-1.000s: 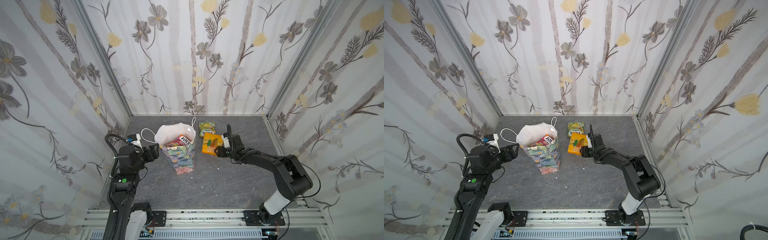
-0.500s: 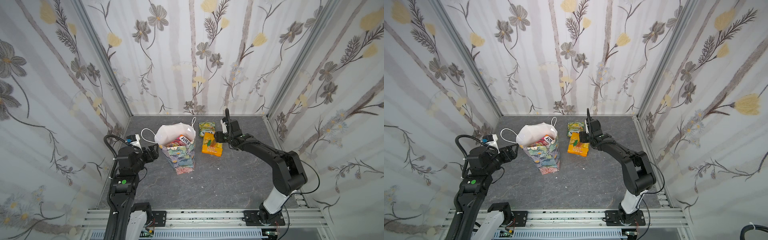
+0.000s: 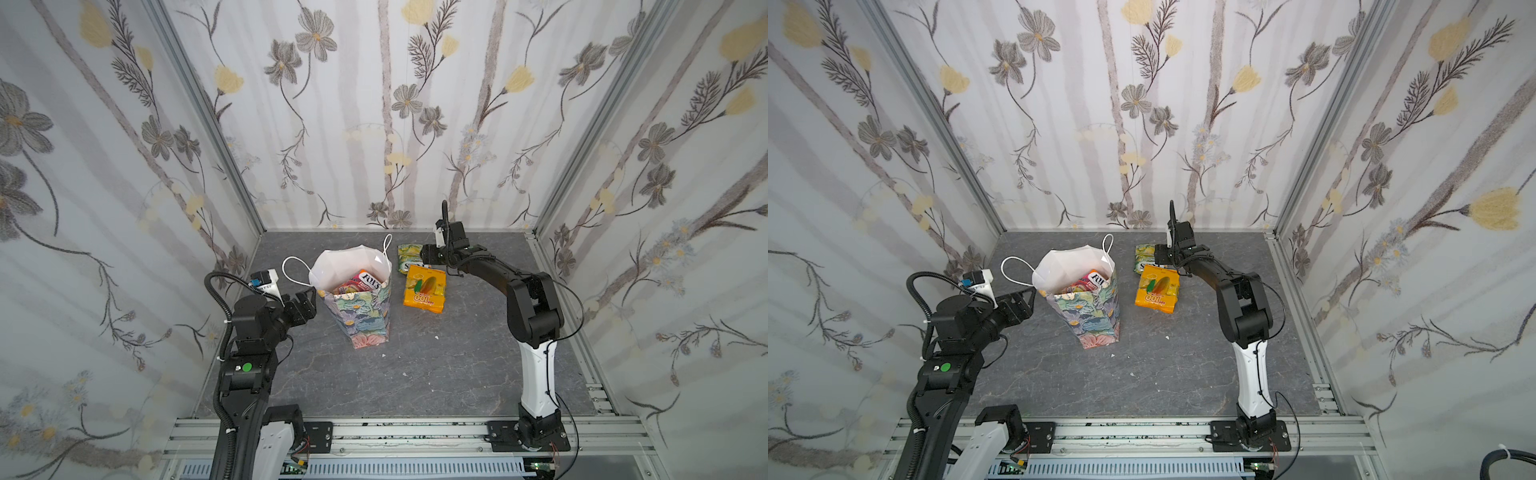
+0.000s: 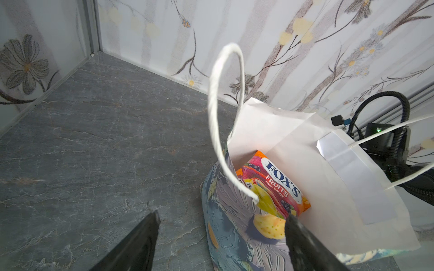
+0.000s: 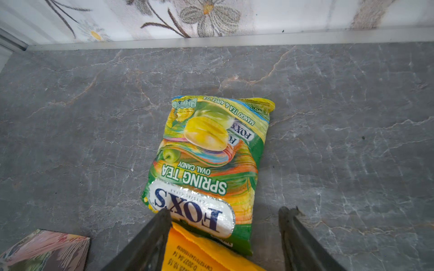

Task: Place the snacks into the paper bag

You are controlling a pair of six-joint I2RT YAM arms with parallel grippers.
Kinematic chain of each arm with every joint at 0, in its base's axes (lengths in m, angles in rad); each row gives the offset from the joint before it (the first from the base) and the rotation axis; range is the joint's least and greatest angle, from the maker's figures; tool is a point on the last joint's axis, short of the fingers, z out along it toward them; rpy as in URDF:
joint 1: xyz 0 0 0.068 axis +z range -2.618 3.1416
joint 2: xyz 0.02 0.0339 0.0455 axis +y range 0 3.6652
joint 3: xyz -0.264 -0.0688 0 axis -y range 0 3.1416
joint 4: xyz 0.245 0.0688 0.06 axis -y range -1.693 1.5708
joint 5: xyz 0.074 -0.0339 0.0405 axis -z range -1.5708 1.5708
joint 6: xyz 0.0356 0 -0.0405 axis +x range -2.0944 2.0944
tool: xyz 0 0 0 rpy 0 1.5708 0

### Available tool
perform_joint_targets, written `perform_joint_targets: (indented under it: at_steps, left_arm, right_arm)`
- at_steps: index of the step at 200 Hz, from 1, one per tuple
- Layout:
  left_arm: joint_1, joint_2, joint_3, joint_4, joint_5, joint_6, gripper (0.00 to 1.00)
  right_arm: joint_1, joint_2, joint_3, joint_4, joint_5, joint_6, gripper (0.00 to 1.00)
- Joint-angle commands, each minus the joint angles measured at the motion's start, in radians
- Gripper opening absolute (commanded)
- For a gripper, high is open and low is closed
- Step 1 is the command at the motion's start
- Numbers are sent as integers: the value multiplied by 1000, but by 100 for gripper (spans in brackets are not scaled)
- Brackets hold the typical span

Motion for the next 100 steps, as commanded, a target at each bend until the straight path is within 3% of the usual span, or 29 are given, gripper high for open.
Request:
perform_joint_targets:
  at_steps: [1, 64, 100]
  left_arm:
    - [2, -1, -1, 38, 0, -2, 84]
    - [5, 3, 0, 39, 2, -3, 84]
    - [9, 8, -2, 42, 10, -3, 85]
  right_arm:
    - [4, -40, -34, 11, -50, 7, 71]
    - [11, -500, -537, 87, -7, 25, 73]
    - [39, -688, -789, 118, -61, 29, 73]
